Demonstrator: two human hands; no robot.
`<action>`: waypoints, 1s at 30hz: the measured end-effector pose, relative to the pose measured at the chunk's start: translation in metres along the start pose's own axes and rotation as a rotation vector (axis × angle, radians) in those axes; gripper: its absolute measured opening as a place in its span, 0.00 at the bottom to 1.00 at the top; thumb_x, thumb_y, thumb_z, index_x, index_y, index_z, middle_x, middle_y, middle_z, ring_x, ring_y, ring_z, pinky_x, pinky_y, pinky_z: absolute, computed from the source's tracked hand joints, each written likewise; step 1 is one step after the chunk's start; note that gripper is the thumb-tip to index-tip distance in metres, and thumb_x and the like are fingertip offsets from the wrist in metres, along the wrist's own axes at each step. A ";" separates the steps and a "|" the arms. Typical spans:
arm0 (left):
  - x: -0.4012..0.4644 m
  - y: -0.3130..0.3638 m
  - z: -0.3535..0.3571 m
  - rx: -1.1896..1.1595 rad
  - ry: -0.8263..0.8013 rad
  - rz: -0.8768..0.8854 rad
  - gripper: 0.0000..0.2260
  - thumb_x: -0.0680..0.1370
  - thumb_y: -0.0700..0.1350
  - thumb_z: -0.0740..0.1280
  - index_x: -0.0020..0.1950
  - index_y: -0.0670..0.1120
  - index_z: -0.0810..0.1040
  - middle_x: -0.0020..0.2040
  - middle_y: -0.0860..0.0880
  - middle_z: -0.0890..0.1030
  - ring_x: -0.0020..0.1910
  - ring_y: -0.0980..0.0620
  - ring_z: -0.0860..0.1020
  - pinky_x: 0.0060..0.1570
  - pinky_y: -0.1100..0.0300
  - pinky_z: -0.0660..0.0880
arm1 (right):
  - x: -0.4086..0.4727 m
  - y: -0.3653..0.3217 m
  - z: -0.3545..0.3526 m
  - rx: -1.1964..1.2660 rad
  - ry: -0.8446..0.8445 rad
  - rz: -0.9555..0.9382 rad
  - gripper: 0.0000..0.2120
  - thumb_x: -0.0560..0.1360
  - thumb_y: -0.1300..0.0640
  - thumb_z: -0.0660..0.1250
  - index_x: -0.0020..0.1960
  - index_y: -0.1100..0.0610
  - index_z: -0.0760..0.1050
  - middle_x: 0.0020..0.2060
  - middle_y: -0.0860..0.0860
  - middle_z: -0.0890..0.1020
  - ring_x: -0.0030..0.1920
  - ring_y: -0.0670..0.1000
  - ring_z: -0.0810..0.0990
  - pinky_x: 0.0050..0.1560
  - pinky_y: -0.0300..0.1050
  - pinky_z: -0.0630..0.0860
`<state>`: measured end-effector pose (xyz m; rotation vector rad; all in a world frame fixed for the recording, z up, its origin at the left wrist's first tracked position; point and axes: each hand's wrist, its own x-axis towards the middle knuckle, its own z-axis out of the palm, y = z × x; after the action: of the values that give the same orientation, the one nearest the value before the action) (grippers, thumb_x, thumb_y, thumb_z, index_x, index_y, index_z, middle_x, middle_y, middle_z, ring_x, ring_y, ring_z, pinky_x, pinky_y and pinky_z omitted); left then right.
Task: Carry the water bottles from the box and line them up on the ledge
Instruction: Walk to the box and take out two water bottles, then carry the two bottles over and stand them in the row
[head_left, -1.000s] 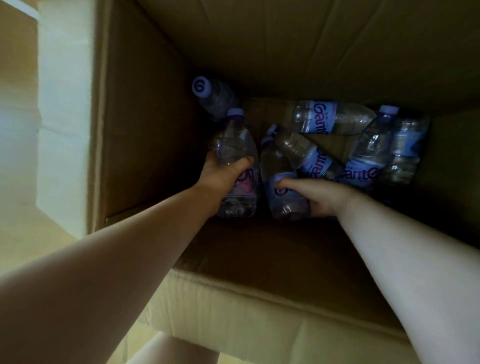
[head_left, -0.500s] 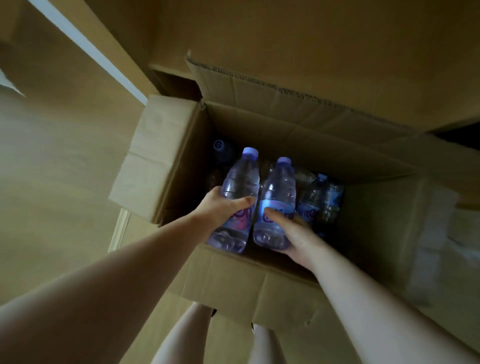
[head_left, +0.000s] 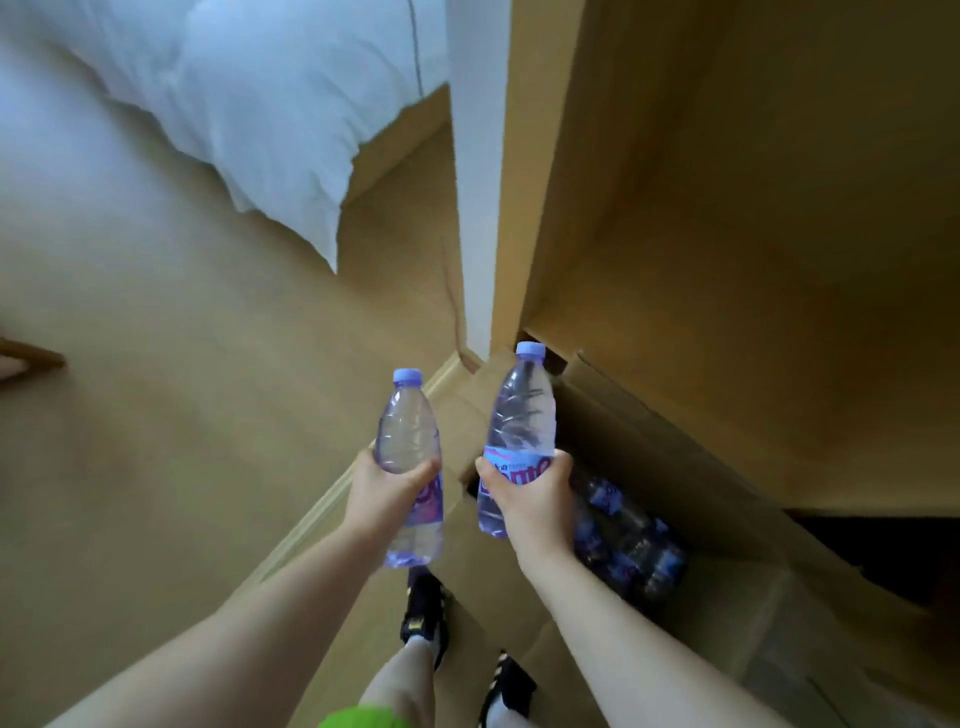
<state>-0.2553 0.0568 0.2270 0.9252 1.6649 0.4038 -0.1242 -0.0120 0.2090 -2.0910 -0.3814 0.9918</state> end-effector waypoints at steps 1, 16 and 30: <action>-0.008 0.009 -0.020 -0.029 0.027 0.006 0.17 0.71 0.44 0.74 0.54 0.45 0.70 0.45 0.49 0.78 0.39 0.55 0.77 0.33 0.61 0.71 | -0.014 -0.019 0.005 0.012 -0.043 -0.023 0.30 0.63 0.44 0.80 0.53 0.53 0.66 0.44 0.45 0.75 0.41 0.46 0.76 0.35 0.32 0.70; 0.022 0.072 -0.345 -0.223 0.295 0.037 0.23 0.69 0.43 0.77 0.58 0.42 0.71 0.50 0.44 0.81 0.46 0.48 0.81 0.44 0.57 0.76 | -0.125 -0.221 0.247 -0.141 -0.702 -0.239 0.27 0.71 0.61 0.76 0.61 0.58 0.61 0.45 0.48 0.77 0.41 0.43 0.79 0.35 0.32 0.74; 0.094 0.142 -0.532 -0.183 0.631 0.060 0.28 0.67 0.53 0.78 0.56 0.48 0.63 0.53 0.47 0.77 0.50 0.45 0.78 0.53 0.49 0.77 | -0.171 -0.360 0.426 -0.295 -0.557 -0.520 0.34 0.67 0.50 0.78 0.65 0.56 0.64 0.55 0.52 0.73 0.50 0.51 0.77 0.52 0.51 0.79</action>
<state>-0.7040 0.3229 0.4268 0.7507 2.1214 0.9455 -0.5382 0.3512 0.4013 -1.7724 -1.3470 1.2262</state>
